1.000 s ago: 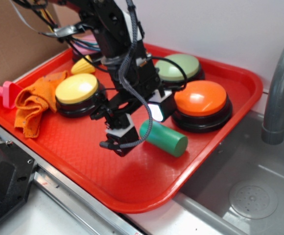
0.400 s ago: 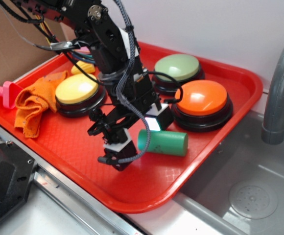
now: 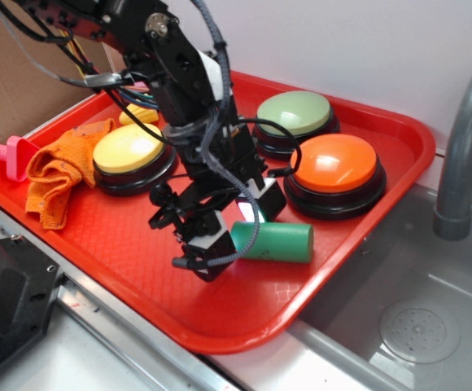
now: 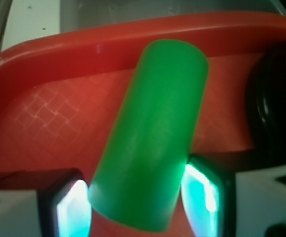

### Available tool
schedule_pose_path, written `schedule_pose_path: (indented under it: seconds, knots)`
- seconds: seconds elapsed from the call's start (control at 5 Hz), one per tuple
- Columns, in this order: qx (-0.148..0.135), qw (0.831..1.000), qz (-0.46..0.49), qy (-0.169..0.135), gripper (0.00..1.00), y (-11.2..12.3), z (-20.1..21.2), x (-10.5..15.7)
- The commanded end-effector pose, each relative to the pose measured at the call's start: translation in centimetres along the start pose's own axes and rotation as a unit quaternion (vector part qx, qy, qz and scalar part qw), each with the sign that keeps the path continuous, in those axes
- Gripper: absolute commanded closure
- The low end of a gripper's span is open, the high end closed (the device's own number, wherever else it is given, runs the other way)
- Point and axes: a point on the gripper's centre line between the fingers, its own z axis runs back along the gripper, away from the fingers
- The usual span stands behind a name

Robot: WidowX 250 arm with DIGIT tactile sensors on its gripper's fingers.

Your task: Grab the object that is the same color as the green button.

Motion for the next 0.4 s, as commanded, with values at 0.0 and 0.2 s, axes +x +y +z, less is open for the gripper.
schedule_pose_path:
  seconds: [0.0, 0.2]
  knots:
    - [-0.002, 0.997, 0.071, -0.016, 1.00, -0.09, 0.76, 0.93]
    - [0.013, 0.984, 0.178, 0.013, 1.00, 0.10, 1.57, 0.89]
